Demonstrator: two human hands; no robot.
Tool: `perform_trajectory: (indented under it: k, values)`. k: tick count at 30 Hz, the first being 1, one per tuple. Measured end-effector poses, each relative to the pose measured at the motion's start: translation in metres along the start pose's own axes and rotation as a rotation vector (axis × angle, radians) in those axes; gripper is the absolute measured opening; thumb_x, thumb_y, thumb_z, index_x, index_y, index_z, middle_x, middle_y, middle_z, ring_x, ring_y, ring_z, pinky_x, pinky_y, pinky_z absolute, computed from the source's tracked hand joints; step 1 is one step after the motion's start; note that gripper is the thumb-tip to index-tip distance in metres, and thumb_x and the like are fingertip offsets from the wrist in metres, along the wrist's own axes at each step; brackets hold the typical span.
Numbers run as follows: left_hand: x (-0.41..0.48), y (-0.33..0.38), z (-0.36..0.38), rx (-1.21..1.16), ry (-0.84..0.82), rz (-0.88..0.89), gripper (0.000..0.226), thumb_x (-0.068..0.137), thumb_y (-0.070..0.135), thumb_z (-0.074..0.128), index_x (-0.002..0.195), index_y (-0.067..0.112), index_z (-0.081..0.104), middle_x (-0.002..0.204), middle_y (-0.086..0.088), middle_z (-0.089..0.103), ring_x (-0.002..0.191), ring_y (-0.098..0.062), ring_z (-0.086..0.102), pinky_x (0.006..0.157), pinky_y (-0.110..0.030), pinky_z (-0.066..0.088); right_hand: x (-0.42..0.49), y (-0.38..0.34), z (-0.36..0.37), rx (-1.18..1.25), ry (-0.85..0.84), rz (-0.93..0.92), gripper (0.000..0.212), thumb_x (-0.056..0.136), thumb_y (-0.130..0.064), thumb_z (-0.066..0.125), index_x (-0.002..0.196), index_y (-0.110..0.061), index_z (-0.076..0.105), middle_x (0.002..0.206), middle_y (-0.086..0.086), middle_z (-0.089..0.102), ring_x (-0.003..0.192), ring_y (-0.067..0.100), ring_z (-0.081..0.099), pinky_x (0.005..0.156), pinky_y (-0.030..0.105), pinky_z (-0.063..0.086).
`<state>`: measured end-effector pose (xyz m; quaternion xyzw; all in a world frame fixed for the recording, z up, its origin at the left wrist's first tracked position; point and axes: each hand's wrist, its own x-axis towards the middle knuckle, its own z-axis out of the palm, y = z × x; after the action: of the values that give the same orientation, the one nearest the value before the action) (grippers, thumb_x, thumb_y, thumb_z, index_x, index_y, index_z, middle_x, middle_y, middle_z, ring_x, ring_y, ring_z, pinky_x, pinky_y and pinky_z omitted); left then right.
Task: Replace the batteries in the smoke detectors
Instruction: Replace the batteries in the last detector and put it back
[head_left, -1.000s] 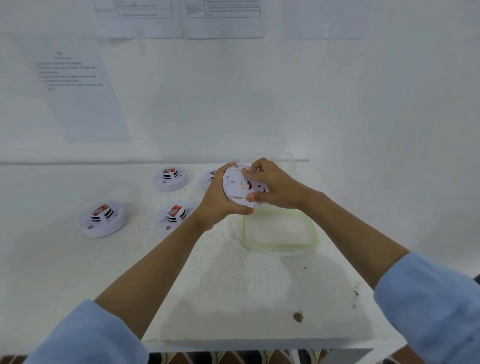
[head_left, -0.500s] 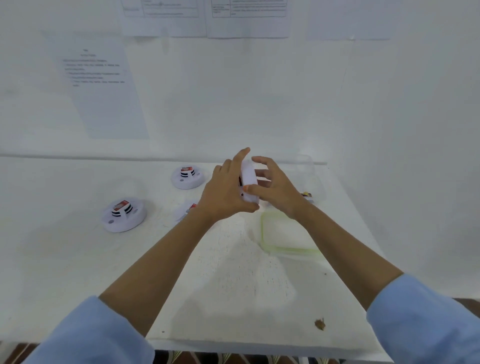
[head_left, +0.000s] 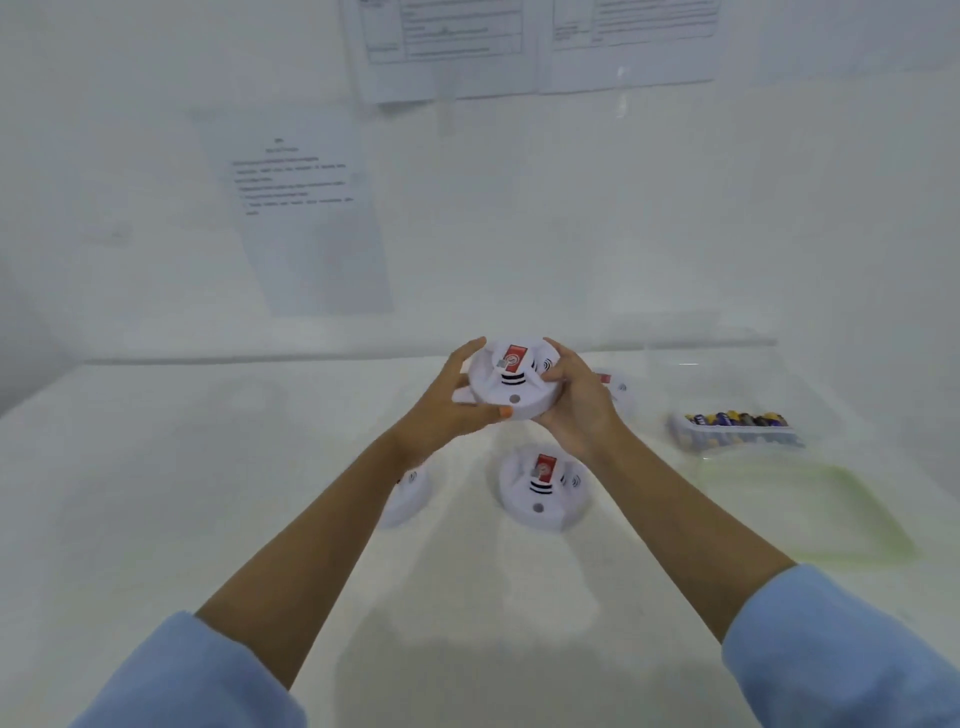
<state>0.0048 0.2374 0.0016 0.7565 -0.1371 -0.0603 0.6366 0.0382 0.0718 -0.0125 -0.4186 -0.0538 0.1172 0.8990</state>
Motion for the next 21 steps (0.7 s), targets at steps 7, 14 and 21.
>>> perform_trajectory:
  k: [7, 14, 21]
  values:
    - [0.004, -0.025, -0.078, -0.289, -0.023, -0.141, 0.053, 0.089, 0.003, 0.055, 0.131, 0.034, 0.041, 0.131, -0.002, 0.052, 0.104, -0.021, 0.061, 0.078, -0.028, 0.056, 0.028, 0.044, 0.045, -0.277, -0.028, 0.088, 0.045, 0.080, -0.008, 0.051, 0.123, -0.021, 0.049, 0.127, 0.008, 0.055, 0.111, 0.029, 0.054, 0.079, 0.037, 0.050]
    - [0.006, -0.052, -0.124, -0.303, -0.003, -0.135, 0.058, 0.087, -0.001, 0.057, 0.131, 0.034, 0.042, 0.136, -0.004, 0.046, 0.109, -0.022, 0.059, 0.082, -0.033, 0.057, 0.050, 0.072, 0.070, -0.566, -0.027, 0.164, 0.082, 0.078, 0.005, 0.065, 0.135, -0.041, 0.028, 0.121, 0.003, 0.056, 0.090, 0.019, 0.062, 0.062, 0.028, 0.055]
    - [0.023, -0.074, -0.164, -0.322, -0.050, -0.175, 0.059, 0.086, -0.003, 0.058, 0.128, 0.036, 0.043, 0.135, -0.002, 0.048, 0.101, -0.019, 0.063, 0.079, -0.031, 0.057, 0.079, 0.099, 0.091, -0.544, 0.066, 0.135, 0.074, 0.077, 0.012, 0.063, 0.133, -0.027, 0.035, 0.099, 0.003, 0.059, 0.072, 0.020, 0.062, 0.069, 0.034, 0.056]
